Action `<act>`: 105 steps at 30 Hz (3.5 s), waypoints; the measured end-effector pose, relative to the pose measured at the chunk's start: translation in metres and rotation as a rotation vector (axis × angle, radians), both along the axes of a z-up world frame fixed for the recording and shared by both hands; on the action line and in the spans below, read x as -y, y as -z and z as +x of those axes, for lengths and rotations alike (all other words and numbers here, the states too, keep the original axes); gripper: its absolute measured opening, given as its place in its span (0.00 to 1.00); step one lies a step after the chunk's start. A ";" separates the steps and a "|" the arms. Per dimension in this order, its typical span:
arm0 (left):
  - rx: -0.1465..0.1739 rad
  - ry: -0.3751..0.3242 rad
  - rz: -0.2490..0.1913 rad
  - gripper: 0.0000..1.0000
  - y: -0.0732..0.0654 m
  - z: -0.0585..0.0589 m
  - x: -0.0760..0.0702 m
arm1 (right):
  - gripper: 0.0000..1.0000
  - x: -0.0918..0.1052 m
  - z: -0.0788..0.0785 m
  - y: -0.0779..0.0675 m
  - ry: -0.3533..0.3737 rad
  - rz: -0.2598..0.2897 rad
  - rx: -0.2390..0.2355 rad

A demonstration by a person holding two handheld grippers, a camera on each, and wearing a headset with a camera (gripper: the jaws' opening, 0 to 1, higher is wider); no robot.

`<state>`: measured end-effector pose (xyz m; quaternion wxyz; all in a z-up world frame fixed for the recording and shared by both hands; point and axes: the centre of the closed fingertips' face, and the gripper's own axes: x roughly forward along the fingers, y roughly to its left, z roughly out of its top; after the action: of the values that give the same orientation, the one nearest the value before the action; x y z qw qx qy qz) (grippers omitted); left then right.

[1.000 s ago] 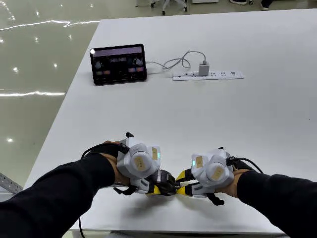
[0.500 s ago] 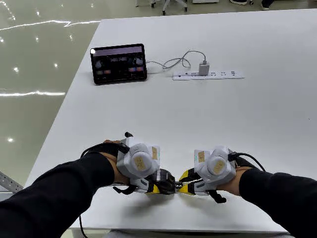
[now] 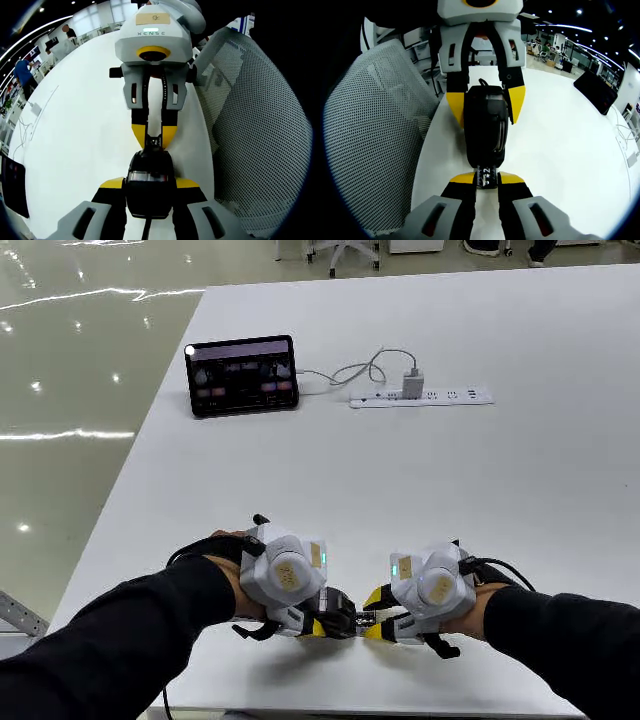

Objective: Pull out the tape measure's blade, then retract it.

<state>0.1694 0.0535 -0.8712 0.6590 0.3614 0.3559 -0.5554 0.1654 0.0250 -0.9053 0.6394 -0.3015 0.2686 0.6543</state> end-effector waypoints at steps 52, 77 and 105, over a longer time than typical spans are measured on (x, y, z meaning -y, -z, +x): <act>-0.009 -0.004 -0.044 0.31 -0.001 0.001 -0.001 | 0.10 0.043 0.004 -0.002 0.057 -0.029 -0.063; -0.011 -0.005 -0.043 0.31 -0.002 0.000 -0.001 | 0.10 0.057 0.005 -0.003 0.074 -0.037 -0.069; -0.006 -0.002 -0.042 0.31 -0.001 0.000 0.000 | 0.10 0.070 0.004 -0.003 0.092 -0.047 -0.075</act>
<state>0.1695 0.0539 -0.8700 0.6657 0.3454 0.3465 -0.5634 0.1698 -0.0454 -0.9026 0.6511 -0.2788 0.3213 0.6286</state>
